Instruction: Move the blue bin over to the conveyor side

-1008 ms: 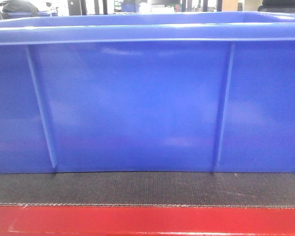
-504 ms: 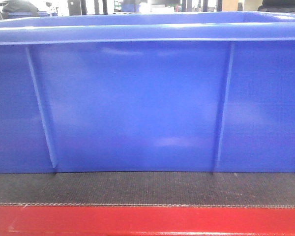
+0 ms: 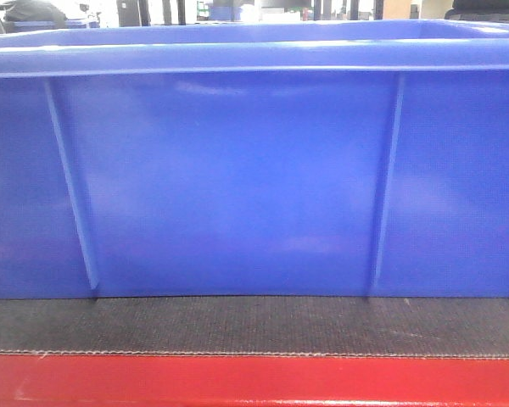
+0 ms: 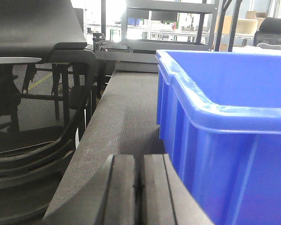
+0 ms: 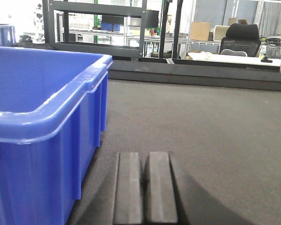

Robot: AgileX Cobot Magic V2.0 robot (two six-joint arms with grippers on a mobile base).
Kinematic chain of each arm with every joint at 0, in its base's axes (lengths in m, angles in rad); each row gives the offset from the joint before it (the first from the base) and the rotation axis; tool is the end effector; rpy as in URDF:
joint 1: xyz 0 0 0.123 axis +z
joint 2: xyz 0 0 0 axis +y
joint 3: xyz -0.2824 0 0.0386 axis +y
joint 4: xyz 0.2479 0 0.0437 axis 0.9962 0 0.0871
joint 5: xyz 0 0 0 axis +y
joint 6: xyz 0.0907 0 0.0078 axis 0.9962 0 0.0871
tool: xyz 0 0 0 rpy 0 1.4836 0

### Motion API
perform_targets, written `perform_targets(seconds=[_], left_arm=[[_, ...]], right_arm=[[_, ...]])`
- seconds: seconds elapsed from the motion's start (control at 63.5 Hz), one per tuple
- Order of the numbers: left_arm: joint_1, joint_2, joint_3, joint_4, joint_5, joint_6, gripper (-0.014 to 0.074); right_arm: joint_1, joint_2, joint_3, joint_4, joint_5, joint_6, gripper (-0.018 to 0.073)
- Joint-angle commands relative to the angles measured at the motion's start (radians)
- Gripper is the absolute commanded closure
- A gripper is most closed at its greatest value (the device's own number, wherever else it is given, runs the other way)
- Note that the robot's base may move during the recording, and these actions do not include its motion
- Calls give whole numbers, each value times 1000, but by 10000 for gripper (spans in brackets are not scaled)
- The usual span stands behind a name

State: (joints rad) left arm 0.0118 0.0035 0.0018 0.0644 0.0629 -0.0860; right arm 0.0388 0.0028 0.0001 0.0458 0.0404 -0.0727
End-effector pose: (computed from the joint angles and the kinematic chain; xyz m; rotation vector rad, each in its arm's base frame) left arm 0.0569 0.0010 0.2066 -0.0292 1.5514 -0.0047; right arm 0.0566 0.0024 0.2092 -0.0517 1.5260 0.0109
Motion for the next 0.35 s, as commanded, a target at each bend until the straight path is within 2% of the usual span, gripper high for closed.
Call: perform_targets(seconds=[0.0,0.331], left_arm=[[3,-4,-2,4,-24,3,585],[3,-4,-2,4,-24,3,585]], right_arm=[[-6,-3,0,-8,-23,-4,647],[-6,-3,0,-8,-23,-4,647]])
